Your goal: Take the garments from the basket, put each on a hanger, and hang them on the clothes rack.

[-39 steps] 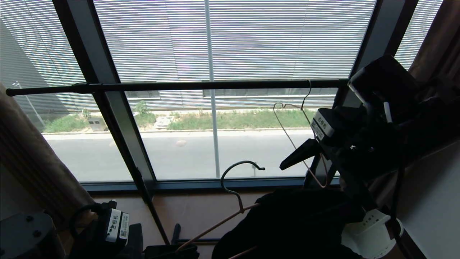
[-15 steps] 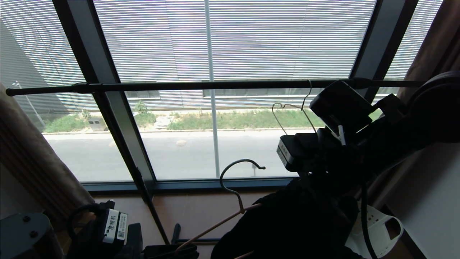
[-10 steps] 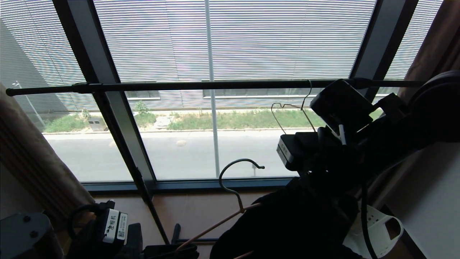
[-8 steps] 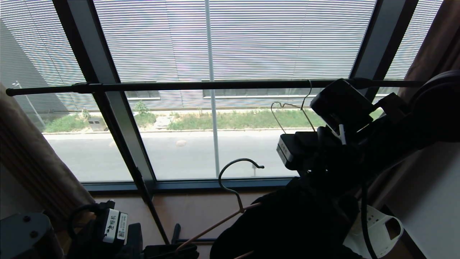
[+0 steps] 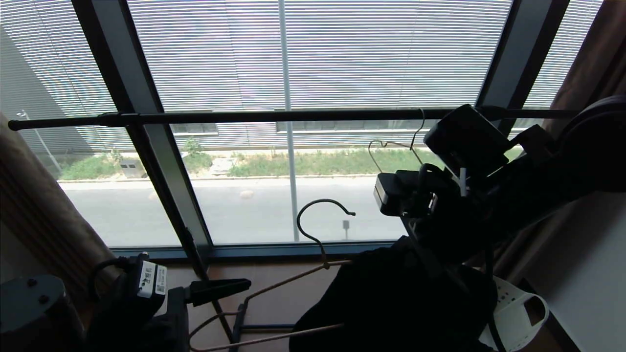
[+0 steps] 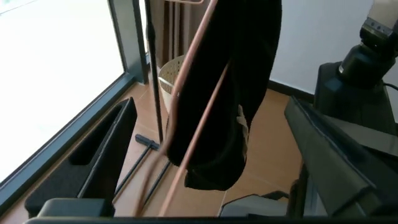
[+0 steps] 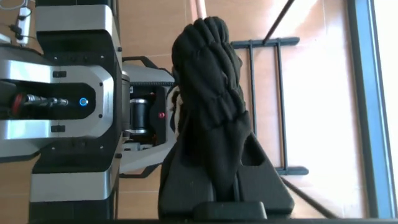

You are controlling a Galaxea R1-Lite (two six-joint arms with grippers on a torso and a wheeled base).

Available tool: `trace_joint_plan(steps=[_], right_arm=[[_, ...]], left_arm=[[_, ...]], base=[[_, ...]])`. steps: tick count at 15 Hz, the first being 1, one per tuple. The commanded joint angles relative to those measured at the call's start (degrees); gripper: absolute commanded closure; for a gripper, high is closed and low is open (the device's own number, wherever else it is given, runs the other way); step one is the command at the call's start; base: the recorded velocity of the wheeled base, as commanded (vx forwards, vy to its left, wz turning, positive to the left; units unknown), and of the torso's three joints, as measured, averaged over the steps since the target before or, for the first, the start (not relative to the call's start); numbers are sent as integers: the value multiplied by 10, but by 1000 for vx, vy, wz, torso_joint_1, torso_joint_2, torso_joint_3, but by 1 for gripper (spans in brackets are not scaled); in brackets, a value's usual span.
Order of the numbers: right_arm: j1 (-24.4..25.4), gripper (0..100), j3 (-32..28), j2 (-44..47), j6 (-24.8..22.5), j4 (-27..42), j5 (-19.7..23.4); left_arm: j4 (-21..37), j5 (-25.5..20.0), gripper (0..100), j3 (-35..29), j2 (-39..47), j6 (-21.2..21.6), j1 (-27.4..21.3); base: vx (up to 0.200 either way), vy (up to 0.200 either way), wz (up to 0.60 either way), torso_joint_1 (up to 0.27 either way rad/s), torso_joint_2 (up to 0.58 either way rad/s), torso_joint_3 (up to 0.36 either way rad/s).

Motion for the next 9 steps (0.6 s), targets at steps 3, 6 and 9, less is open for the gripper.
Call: trace_joint_plan(steps=[3, 6, 9], right_arm=[[0, 100, 18, -38, 50, -2, -33], [-7, 100, 57, -81, 125, -22, -51], [-9, 100, 134, -125, 192, -126, -49]], left_arm=[[5, 4, 0, -18, -77, -124, 85], [49, 1, 0, -21, -101, -229, 156], [78, -2, 0, -4, -99, -320, 145]], base=[[0, 0, 0, 0, 0, 0], [0, 0, 0, 0, 0, 0], [0, 0, 0, 0, 0, 0]])
